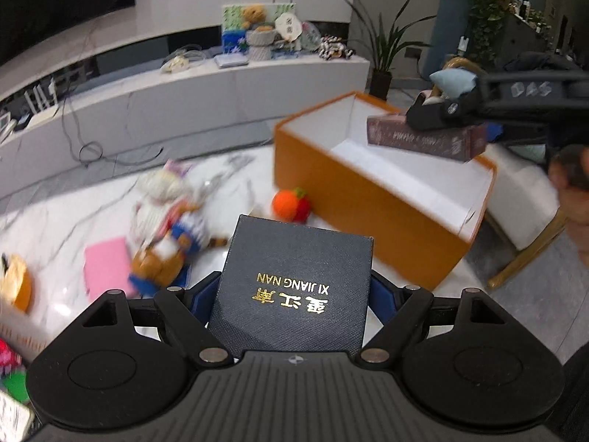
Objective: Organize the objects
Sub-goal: 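Lower the black box into the storage box with the left gripper while the right gripper lowers the card box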
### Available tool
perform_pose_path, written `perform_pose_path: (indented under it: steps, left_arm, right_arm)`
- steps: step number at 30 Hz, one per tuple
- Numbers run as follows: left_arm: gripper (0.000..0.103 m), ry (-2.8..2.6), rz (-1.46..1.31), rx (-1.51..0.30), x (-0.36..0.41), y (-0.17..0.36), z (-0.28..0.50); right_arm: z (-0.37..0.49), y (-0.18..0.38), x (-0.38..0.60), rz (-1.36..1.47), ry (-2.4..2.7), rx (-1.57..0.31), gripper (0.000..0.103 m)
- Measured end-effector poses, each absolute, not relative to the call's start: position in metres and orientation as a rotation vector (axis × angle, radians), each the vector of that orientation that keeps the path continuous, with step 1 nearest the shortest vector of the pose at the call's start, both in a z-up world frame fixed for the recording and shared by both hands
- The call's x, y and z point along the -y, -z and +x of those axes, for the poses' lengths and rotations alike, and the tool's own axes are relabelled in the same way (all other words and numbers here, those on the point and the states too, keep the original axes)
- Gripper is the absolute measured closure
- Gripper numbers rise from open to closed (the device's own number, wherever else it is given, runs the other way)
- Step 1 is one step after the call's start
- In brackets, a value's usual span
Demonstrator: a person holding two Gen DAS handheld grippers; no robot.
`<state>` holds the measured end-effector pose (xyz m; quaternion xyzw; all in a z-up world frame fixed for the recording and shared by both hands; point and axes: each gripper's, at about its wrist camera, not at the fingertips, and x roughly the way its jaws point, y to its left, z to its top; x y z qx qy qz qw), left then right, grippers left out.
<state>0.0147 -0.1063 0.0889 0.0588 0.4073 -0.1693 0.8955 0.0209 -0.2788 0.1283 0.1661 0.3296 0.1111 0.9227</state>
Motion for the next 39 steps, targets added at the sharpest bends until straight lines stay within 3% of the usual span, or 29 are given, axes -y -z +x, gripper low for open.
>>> perform_pose_path:
  steps: [8,22,39]
  left_arm:
    - [0.008,0.417,0.145,-0.803,0.179,-0.114,0.064]
    - [0.008,0.383,0.17,-0.885,0.259,-0.098,0.146]
    - [0.009,0.321,0.35,-1.202,0.326,0.001,0.203]
  right_arm:
    - [0.047,-0.111,0.351,0.383,-0.11,-0.688,0.041]
    - [0.072,-0.062,0.374,0.248,-0.018,-0.776,0.041]
    - [0.092,-0.022,0.365,0.103,-0.081,-0.92,0.041]
